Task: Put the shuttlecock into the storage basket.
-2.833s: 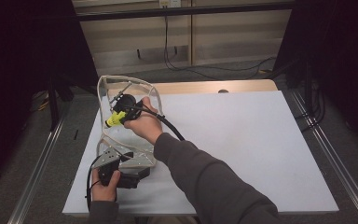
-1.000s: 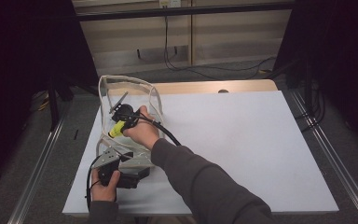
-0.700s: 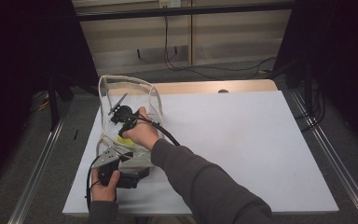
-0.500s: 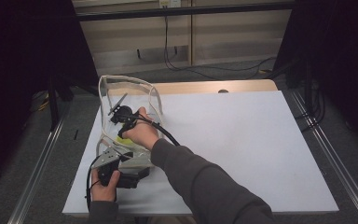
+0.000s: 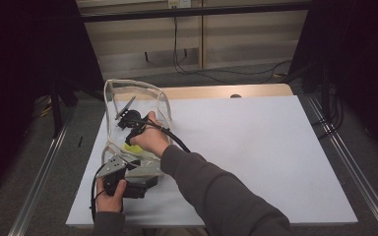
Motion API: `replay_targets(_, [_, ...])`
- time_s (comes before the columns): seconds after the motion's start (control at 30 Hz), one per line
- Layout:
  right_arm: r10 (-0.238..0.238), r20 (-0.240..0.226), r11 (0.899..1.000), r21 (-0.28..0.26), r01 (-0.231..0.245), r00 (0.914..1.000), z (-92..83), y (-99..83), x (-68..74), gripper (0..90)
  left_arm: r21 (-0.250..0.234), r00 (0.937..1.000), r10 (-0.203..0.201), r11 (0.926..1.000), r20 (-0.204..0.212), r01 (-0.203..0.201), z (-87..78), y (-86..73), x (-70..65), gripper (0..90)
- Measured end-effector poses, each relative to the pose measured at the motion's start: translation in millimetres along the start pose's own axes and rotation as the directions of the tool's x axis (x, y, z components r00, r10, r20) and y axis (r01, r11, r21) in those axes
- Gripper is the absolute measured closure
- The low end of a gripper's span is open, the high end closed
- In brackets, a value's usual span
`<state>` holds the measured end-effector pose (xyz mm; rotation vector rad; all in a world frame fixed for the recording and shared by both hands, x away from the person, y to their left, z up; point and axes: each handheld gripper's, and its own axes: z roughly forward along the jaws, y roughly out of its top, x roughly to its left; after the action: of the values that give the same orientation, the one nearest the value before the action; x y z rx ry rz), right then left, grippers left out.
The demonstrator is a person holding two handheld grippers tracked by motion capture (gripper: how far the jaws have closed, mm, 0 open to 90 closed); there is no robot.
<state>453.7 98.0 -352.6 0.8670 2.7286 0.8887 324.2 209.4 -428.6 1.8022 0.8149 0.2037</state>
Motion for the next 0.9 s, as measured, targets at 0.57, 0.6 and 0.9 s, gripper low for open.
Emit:
replay_targets(0.57, [0.01, 0.001, 1.0, 0.001, -0.01, 0.9999, -5.9, -2.9, 0.3, 58.7, 0.0, 1.0, 0.004, 1.0, 0.001, -0.004, -0.3, 0.1, 0.1, 2.0])
replay_targets(0.6, [0.014, -0.001, 1.0, 0.006, -0.014, 0.9999, -6.2, -3.2, 0.3, 58.3, 0.0, 1.0, 0.004, 1.0, 0.001, -0.004, -0.3, 0.2, -0.1, 1.9])
replay_targets(0.9, [0.023, 0.008, 1.0, 0.009, -0.023, 0.9997, -10.1, -5.8, -0.9, 56.0, 0.005, 0.9999, 0.009, 0.9999, 0.012, -0.009, -0.9, 0.5, 0.4, 1.9])
